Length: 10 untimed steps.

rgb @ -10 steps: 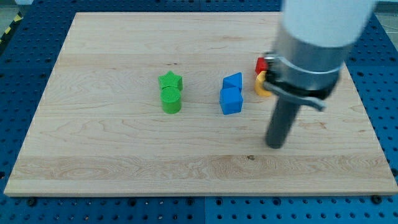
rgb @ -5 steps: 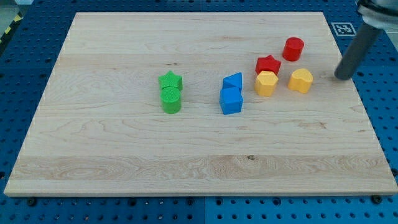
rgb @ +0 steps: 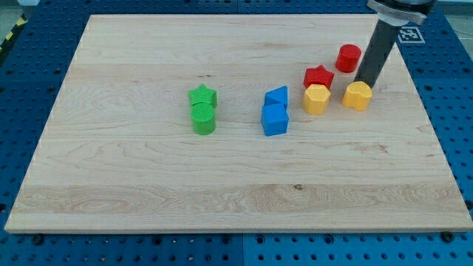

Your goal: Push the red star close to the green star

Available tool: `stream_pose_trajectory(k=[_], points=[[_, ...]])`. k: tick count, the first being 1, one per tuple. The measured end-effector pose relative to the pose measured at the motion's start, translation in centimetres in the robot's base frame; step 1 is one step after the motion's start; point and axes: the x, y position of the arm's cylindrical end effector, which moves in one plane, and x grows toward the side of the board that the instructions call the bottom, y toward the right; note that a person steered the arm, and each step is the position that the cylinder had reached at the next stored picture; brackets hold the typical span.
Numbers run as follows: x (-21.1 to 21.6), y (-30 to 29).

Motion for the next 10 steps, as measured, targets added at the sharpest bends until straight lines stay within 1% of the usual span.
stream_pose_trajectory(k=[2, 3, 4, 6, 7, 8, 10], points=[[1.0, -4.2], [0.8, -5.1], [-1.7, -7.6], [-4.0, -9.2], [-5.5, -11.2], [-3.4, -13.8], [-3.1, -18.1]])
